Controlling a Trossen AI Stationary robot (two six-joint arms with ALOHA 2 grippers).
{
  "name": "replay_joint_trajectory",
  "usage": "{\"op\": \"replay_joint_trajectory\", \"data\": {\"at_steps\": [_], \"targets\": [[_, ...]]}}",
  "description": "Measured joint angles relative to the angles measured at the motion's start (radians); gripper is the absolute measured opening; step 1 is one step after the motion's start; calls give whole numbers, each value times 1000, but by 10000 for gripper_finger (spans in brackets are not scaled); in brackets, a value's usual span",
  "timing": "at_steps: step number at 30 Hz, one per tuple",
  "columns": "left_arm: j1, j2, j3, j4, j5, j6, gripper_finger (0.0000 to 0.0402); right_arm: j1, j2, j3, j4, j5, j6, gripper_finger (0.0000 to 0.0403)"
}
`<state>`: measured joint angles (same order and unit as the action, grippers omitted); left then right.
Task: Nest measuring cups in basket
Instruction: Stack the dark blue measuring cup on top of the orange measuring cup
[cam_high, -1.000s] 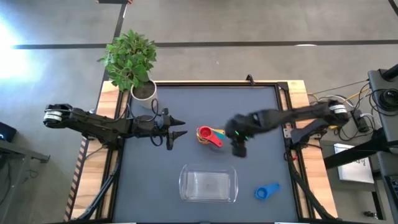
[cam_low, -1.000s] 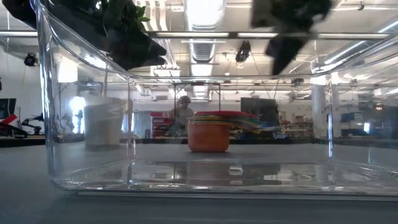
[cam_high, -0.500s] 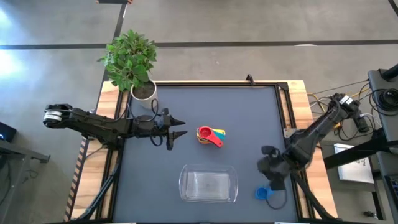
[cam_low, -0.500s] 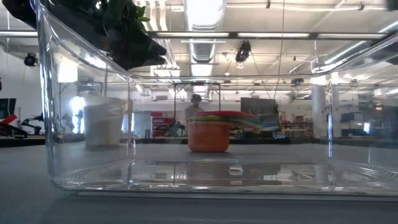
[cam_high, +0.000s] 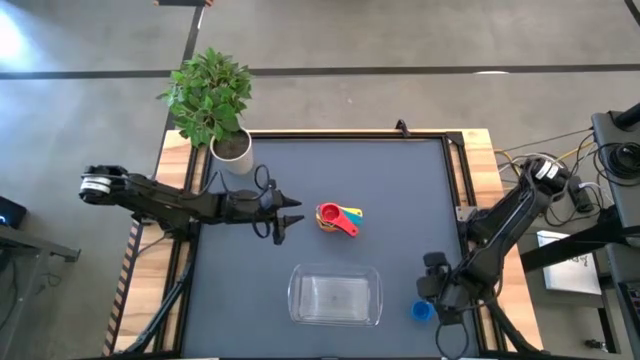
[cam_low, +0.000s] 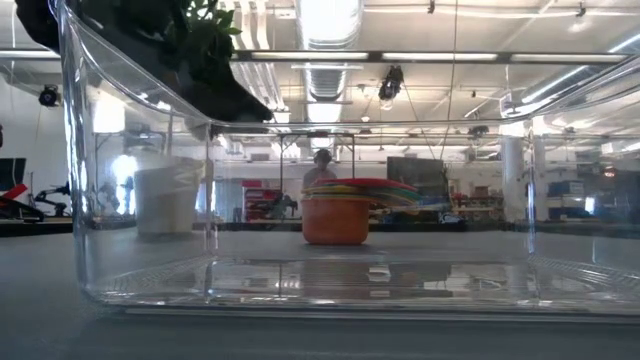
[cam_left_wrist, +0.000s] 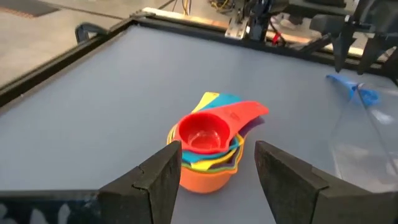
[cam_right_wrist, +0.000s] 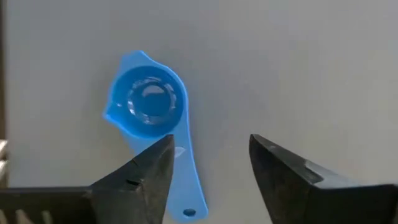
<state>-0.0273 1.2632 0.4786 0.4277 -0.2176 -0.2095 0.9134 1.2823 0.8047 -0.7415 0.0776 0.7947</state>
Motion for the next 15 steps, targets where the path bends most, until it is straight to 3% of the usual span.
{"op": "replay_joint_trajectory", "data": {"at_steps": [6,15], "targets": [[-5,12,0,34,30,-3,187,16,70,1,-2,-62,46,253],[-10,10,0,42,39,-2,187,61,118,24,1,-69,103,317]]}}
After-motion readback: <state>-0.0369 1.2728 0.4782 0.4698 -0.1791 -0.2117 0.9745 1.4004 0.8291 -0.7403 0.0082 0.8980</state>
